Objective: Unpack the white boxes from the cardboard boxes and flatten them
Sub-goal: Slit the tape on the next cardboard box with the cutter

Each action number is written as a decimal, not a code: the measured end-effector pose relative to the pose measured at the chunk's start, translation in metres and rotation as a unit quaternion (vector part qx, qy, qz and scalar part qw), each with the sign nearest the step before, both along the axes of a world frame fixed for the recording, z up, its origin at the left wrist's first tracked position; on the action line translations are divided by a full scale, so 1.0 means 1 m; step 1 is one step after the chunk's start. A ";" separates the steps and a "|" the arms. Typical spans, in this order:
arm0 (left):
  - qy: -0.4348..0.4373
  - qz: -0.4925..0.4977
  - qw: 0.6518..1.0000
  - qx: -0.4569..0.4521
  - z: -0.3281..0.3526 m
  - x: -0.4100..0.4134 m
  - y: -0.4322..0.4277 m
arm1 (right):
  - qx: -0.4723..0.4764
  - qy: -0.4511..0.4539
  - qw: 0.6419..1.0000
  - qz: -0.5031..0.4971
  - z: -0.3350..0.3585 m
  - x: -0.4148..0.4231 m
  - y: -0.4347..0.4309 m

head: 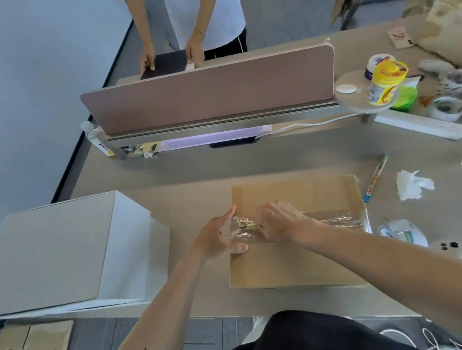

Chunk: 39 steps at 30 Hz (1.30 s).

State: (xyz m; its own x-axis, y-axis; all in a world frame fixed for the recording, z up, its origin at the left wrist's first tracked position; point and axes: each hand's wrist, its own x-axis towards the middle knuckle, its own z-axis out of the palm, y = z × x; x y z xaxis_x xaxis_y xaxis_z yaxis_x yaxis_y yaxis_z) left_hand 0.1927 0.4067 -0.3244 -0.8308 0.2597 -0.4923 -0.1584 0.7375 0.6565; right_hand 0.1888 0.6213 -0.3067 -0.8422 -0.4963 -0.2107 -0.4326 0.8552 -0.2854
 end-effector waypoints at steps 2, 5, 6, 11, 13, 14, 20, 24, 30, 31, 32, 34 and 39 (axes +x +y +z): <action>0.006 -0.010 1.000 -0.019 0.001 -0.002 0.002 | -0.002 -0.005 1.000 -0.006 0.002 0.000 0.003; 0.018 -0.018 0.998 -0.054 0.003 -0.004 0.004 | 0.006 -0.019 1.000 -0.008 0.003 0.000 0.010; 0.022 -0.023 0.997 -0.063 0.003 -0.004 0.005 | 0.008 -0.018 1.000 -0.014 0.003 0.001 0.014; 0.055 -0.076 0.987 -0.133 0.010 -0.008 0.011 | -0.011 -0.031 0.999 -0.040 0.011 0.009 0.040; 0.073 -0.099 0.978 -0.169 0.013 -0.012 0.014 | -0.017 -0.028 0.998 -0.045 0.018 0.013 0.050; 0.081 -0.112 0.973 -0.185 0.016 -0.014 0.016 | -0.012 -0.024 0.999 -0.043 0.022 0.016 0.054; 0.093 -0.189 0.944 -0.253 0.039 -0.020 0.044 | 0.024 -0.023 0.998 -0.046 0.031 0.026 0.077; 0.100 -0.226 0.929 -0.274 0.043 -0.019 0.067 | 0.041 -0.032 0.997 -0.049 0.031 0.031 0.093; 0.122 -0.235 0.934 -0.241 0.036 -0.016 0.098 | 0.074 0.006 0.996 -0.058 0.026 0.039 0.124; 0.127 -0.239 0.933 -0.237 0.035 -0.016 0.103 | 0.078 0.014 0.995 -0.063 0.025 0.040 0.129; 0.131 -0.244 0.932 -0.232 0.033 -0.017 0.108 | 0.082 0.021 0.994 -0.069 0.025 0.041 0.134; 0.131 -0.255 0.932 -0.222 0.031 -0.017 0.118 | 0.090 0.019 0.992 -0.082 0.025 0.043 0.145; 0.124 -0.277 0.925 -0.228 0.033 -0.016 0.141 | 0.115 0.002 0.987 -0.115 0.026 0.050 0.172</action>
